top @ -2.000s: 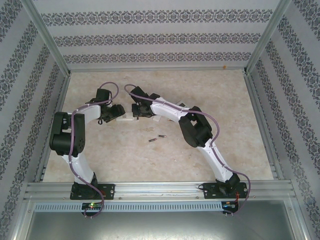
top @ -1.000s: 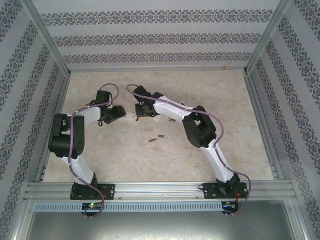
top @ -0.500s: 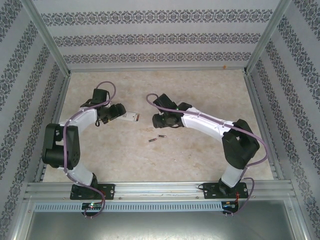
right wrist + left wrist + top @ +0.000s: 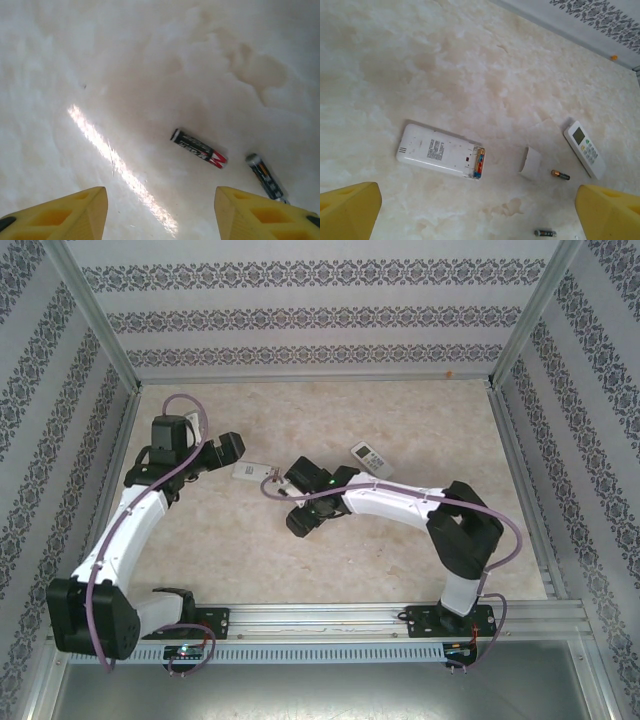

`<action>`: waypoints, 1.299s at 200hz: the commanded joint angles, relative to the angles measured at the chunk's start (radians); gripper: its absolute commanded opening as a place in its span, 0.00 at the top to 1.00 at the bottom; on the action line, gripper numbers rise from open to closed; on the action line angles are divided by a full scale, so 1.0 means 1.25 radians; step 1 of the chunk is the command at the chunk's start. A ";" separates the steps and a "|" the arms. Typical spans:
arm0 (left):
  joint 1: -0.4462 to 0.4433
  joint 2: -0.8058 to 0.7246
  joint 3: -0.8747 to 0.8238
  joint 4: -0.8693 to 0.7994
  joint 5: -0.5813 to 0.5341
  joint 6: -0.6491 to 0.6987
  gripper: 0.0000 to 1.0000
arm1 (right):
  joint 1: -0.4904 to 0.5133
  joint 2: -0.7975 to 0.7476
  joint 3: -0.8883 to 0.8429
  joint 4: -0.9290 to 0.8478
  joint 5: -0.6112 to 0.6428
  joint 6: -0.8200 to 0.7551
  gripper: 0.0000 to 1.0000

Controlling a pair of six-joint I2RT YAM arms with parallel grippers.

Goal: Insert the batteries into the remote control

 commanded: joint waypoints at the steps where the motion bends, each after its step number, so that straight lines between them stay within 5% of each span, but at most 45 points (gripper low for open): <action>1: -0.007 -0.029 -0.021 -0.032 -0.009 0.050 0.00 | -0.018 0.066 0.074 -0.118 0.003 -0.249 0.41; 76: -0.006 -0.005 -0.046 -0.004 0.000 0.050 0.00 | -0.055 0.208 0.182 -0.170 -0.053 -0.291 0.44; 159: -0.004 0.054 -0.040 -0.002 -0.023 0.001 0.00 | -0.044 0.224 0.174 -0.104 -0.017 -0.198 0.89; 172: -0.003 0.063 -0.035 -0.009 -0.035 -0.014 0.00 | -0.048 0.204 0.180 -0.076 -0.020 -0.120 1.00; 223: 0.017 0.069 -0.044 -0.004 -0.081 -0.063 0.00 | -0.058 0.149 0.176 0.112 -0.063 0.572 0.97; 260: 0.018 0.072 -0.052 0.008 -0.058 -0.071 0.00 | -0.059 0.232 0.318 0.066 0.034 0.718 0.99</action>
